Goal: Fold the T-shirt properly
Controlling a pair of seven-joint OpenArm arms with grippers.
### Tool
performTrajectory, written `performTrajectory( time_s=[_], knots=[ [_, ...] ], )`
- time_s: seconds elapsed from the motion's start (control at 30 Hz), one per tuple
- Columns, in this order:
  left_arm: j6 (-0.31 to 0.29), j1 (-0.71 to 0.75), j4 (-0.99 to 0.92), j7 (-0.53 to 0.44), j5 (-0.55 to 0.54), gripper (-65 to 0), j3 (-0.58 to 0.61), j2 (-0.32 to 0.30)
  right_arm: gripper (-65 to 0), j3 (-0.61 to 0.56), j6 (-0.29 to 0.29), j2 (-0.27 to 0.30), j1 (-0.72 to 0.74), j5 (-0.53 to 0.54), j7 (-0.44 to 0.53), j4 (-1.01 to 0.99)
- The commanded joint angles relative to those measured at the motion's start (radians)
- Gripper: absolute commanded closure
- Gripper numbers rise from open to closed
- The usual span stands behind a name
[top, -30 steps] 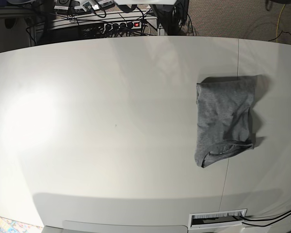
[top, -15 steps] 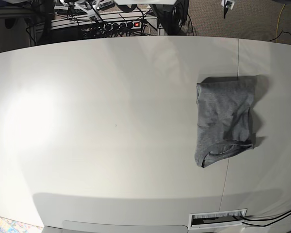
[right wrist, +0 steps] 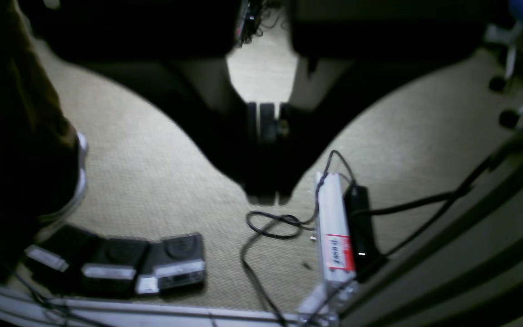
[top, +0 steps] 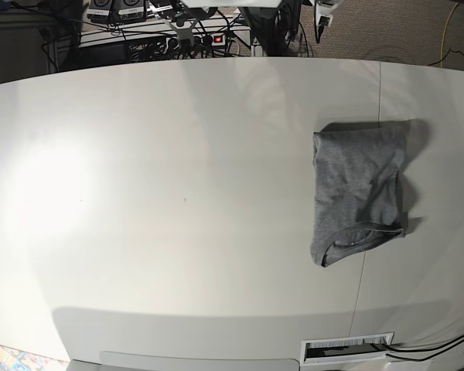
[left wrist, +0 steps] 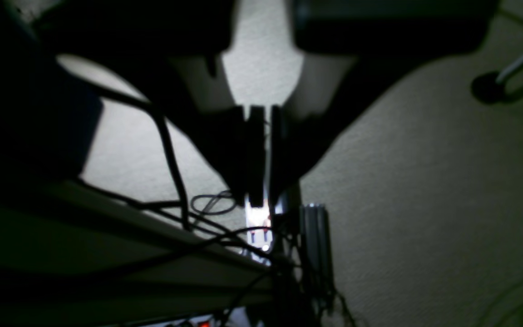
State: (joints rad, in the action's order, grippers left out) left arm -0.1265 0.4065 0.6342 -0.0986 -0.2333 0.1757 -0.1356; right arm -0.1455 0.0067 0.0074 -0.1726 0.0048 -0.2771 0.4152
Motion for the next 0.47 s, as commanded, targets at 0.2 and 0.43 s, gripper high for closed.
performTrajectory(
  time_s=[0.2,0.43],
  knots=[
    [0.084,0.011,-0.004,0.021,0.021,0.0,0.001,0.053,0.0,0.000,-0.082,0.001,0.021,0.019,-0.001,-0.057],
    [0.085,0.011,-0.004,0.035,0.066,0.0,0.001,0.069,0.0,0.000,-0.094,0.001,0.021,0.040,0.010,-0.057]
  ],
)
